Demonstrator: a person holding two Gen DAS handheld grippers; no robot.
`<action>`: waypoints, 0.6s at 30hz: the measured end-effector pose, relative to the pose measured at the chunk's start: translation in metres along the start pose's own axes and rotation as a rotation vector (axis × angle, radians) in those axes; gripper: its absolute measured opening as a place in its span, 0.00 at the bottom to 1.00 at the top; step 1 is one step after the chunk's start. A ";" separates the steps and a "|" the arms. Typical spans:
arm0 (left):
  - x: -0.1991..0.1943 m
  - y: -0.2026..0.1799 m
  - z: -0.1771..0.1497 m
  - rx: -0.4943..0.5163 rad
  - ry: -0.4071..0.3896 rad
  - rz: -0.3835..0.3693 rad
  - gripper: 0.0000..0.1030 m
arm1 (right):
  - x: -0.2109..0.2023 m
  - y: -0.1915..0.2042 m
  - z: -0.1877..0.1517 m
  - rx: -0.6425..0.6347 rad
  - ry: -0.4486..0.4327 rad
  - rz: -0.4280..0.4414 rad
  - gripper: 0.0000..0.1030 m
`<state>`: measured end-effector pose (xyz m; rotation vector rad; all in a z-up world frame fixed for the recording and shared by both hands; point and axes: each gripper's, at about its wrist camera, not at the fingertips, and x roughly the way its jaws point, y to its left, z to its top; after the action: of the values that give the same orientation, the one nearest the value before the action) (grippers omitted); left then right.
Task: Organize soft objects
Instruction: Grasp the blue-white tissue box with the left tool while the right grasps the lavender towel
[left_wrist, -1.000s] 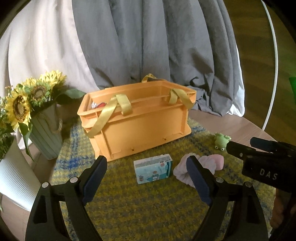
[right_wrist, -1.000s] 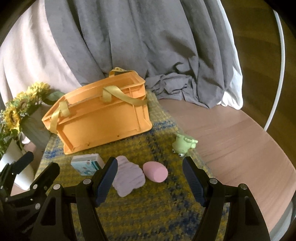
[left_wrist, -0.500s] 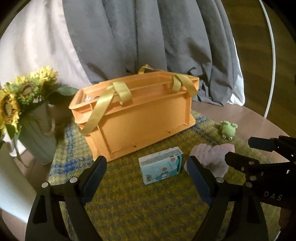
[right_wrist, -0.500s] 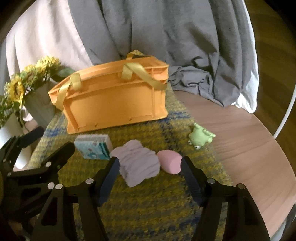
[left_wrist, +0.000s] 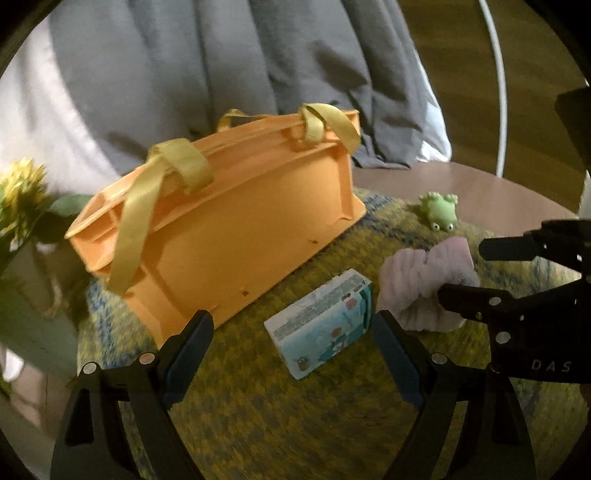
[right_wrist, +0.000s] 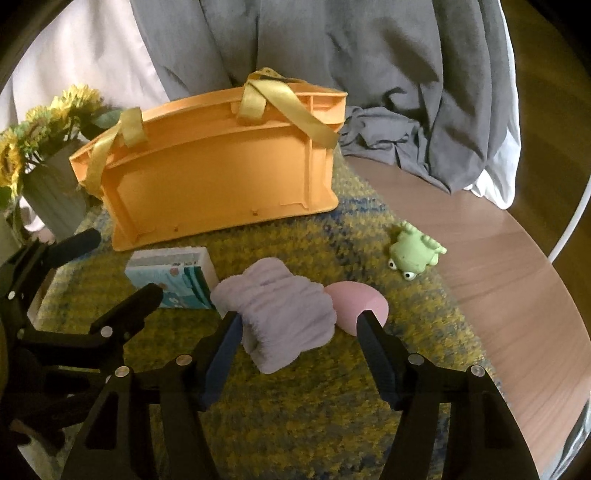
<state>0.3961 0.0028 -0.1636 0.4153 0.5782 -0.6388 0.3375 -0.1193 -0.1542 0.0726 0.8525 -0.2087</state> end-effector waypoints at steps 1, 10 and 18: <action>0.002 0.000 0.001 0.018 0.000 -0.011 0.85 | 0.001 0.001 0.000 0.000 0.005 -0.004 0.62; 0.027 -0.003 0.001 0.124 0.024 -0.107 0.77 | 0.011 0.007 0.001 0.017 0.034 -0.025 0.56; 0.031 -0.003 0.000 0.122 0.041 -0.150 0.50 | 0.013 0.011 0.001 0.010 0.040 -0.027 0.41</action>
<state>0.4146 -0.0127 -0.1831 0.5033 0.6147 -0.8136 0.3493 -0.1112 -0.1636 0.0743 0.8927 -0.2377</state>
